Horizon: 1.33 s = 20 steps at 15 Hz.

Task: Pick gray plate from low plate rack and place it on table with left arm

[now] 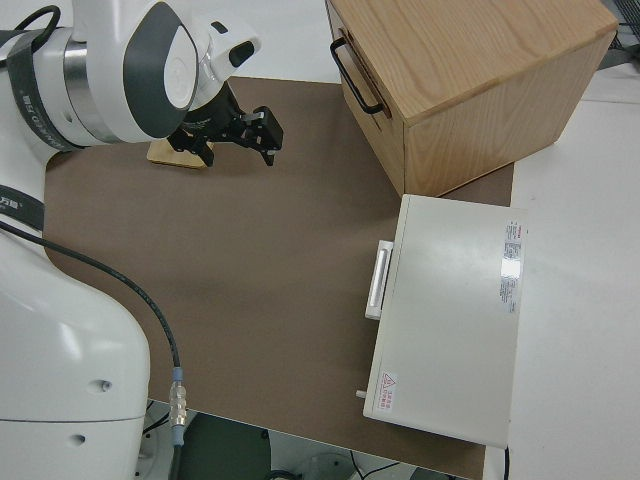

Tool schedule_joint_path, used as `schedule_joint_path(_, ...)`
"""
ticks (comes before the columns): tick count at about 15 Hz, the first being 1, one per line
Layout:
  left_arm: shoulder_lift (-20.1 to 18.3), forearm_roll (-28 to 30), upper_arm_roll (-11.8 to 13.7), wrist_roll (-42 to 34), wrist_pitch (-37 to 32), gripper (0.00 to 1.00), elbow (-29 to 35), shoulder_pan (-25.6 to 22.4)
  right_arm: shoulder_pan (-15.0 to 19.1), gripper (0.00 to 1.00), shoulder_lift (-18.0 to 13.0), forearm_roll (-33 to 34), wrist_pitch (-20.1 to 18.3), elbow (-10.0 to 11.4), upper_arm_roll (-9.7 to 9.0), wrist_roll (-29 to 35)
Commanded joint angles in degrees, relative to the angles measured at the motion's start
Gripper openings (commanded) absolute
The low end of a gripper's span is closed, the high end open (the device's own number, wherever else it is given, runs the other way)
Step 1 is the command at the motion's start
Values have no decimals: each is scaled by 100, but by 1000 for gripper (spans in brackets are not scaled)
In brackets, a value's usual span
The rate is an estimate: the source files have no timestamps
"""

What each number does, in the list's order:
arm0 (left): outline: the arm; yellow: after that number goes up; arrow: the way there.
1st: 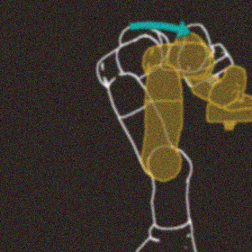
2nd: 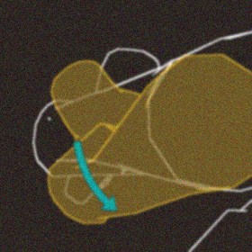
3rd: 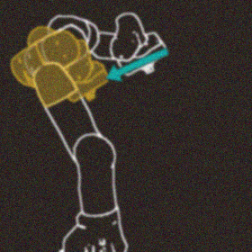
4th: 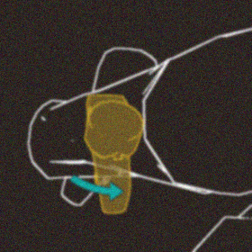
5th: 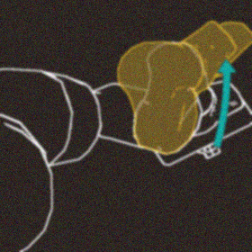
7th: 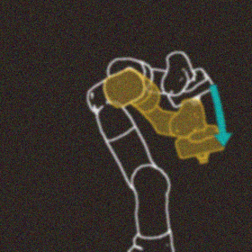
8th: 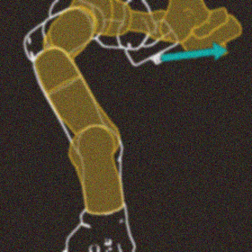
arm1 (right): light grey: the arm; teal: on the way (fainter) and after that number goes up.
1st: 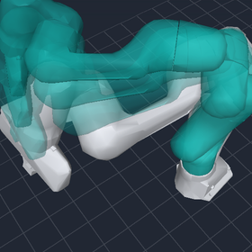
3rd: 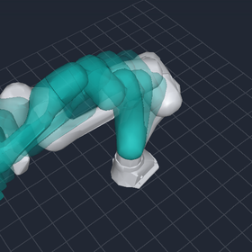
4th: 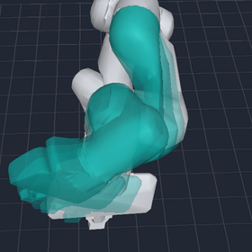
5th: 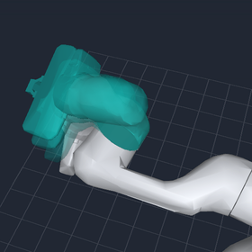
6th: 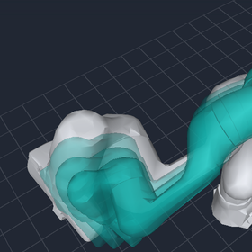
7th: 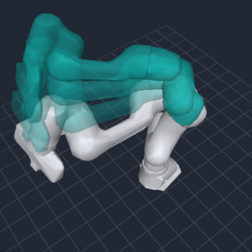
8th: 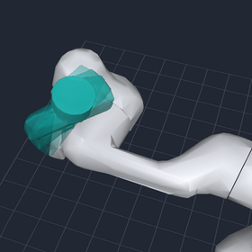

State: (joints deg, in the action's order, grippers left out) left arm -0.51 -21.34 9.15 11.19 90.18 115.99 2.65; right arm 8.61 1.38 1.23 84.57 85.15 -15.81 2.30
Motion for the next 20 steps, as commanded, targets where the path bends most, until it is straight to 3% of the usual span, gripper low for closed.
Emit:
schedule_joint_path(1, -54, -116, 69, 85, 96, 1, 108, 17, 106, 983, -15, 8, -72, -51, -98, 69)
schedule_joint_path(13, -142, -55, 166, 41, -228, 0, -270, 87, 106, 983, -7, 8, -81, -51, -98, 69)
schedule_joint_path(15, -142, -46, -9, 93, -579, 0, -428, 122, 106, 983, -15, 8, -72, -51, -98, 69)
schedule_joint_path(17, -142, -37, -369, 155, -817, 0, -542, 122, 106, 983, -15, 8, -81, -51, -98, 69)
schedule_joint_path(20, -159, 338, -449, 129, -1126, 0, -893, 113, 106, 983, -7, 8, -81, -51, -98, 69)
